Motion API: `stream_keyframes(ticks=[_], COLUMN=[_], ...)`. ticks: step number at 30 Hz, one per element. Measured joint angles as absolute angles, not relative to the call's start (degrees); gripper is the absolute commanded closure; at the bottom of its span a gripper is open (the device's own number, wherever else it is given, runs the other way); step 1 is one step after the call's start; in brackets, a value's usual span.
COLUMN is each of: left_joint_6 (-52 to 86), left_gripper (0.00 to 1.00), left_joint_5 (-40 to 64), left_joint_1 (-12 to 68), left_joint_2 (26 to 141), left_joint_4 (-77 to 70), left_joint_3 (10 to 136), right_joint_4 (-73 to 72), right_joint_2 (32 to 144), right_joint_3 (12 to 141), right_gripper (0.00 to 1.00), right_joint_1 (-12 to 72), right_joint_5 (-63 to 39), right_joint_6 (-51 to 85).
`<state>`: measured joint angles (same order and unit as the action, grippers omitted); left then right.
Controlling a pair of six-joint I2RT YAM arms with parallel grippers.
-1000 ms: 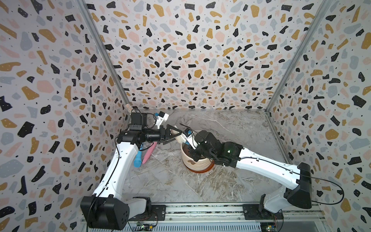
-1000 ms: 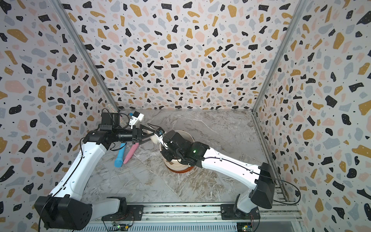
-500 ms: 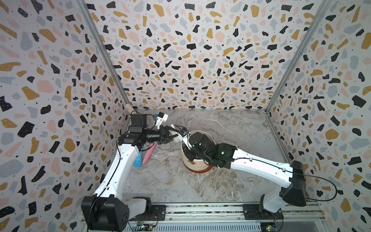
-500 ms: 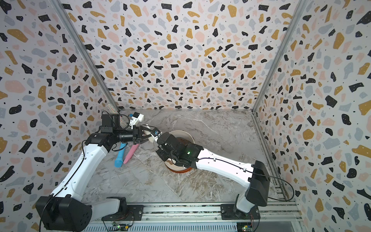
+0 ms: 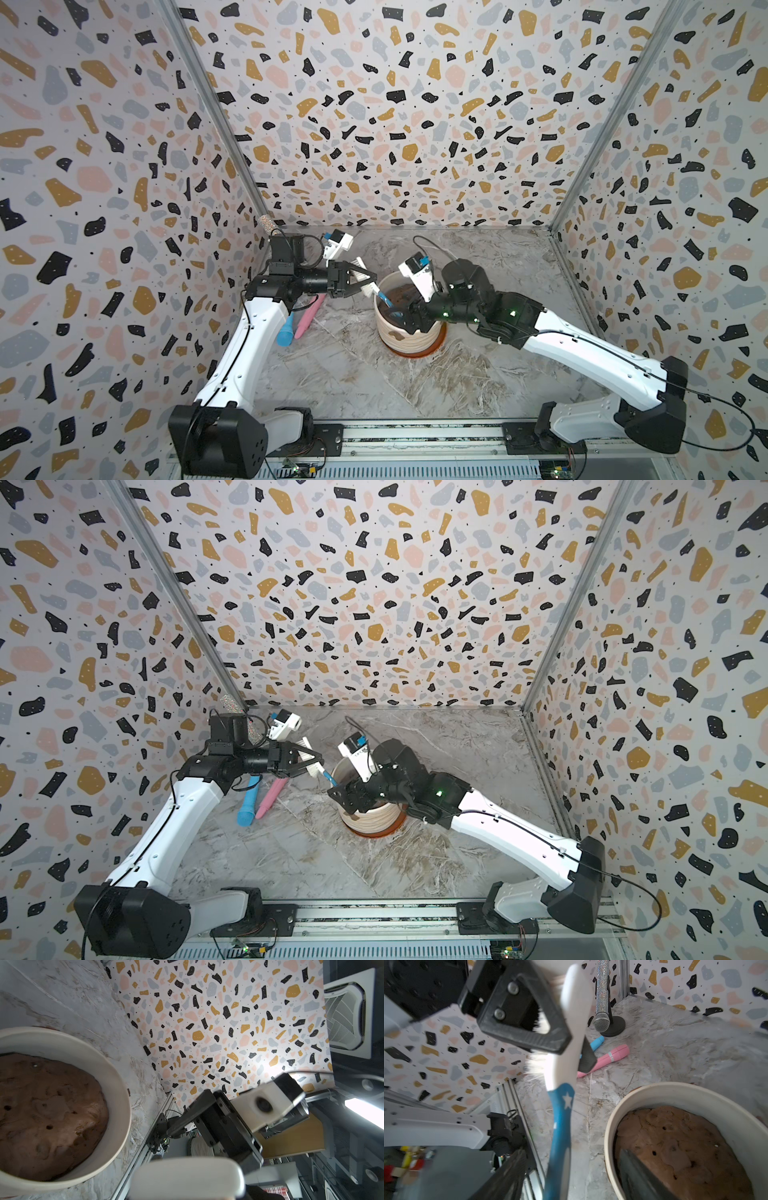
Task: Scrub the dried mud off the ceramic pot
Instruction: Pick up the brush from the center of the board, then brush off the soil from the pot.
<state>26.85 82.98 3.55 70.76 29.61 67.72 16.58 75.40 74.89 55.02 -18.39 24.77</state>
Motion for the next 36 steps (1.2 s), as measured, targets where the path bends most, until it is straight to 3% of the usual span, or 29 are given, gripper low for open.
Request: stream_keyframes(ticks=[8, 9, 12, 14, 15, 16, 19, 21, 24, 32, 36], left_joint_6=[19.7, 19.4, 18.9, 18.5, 18.5, 18.6, 18.4, 18.6, 19.1, 23.2, 17.8], left_gripper=[0.82, 0.82, 0.82, 0.76, 0.71, 0.65, 0.2, 0.02, 0.0, 0.0, 0.0], left_joint_5=[87.4, 87.6, 87.8, 87.5, 87.5, 87.6, 88.1, 88.1, 87.9, 83.5, 77.6], left_joint_1=[3.6, 3.6, 3.6, 3.6, 3.5, 3.5, 3.6, 3.5, 2.9, -1.5, -3.1], left_joint_2=[67.9, 67.8, 67.9, 67.9, 67.9, 67.9, 67.7, 67.7, 67.7, 67.7, 67.7], left_joint_4=[32.1, 32.1, 32.1, 32.0, 32.0, 32.0, 31.8, 31.9, 31.9, 29.7, 34.8], left_joint_3=[68.3, 68.3, 68.3, 68.3, 68.3, 68.3, 68.3, 68.3, 68.3, 67.0, 66.8], right_joint_4=[-4.4, -7.9, -17.0, -21.8, -23.8, -24.6, -25.1, -22.3, -10.8, 23.1, 36.4], right_joint_2=[78.0, 79.0, 81.9, 83.5, 84.0, 84.1, 84.3, 83.7, 82.1, 77.3, 75.9], right_joint_3=[66.6, 66.0, 65.1, 64.9, 64.9, 64.9, 64.9, 65.0, 66.5, 75.7, 76.9], right_gripper=[0.26, 0.31, 0.66, 0.92, 1.0, 1.0, 1.0, 1.0, 1.0, 1.0, 1.0], right_joint_1=[51.2, 51.4, 51.4, 51.4, 51.4, 51.4, 51.4, 51.4, 51.4, 54.8, 57.4], right_joint_5=[-42.3, -43.9, -47.0, -48.7, -49.4, -50.0, -50.7, -50.3, -46.4, -19.4, -9.1], right_joint_6=[44.7, 47.2, 52.9, 56.2, 57.5, 58.3, 58.9, 56.4, 48.4, 20.9, 8.0])
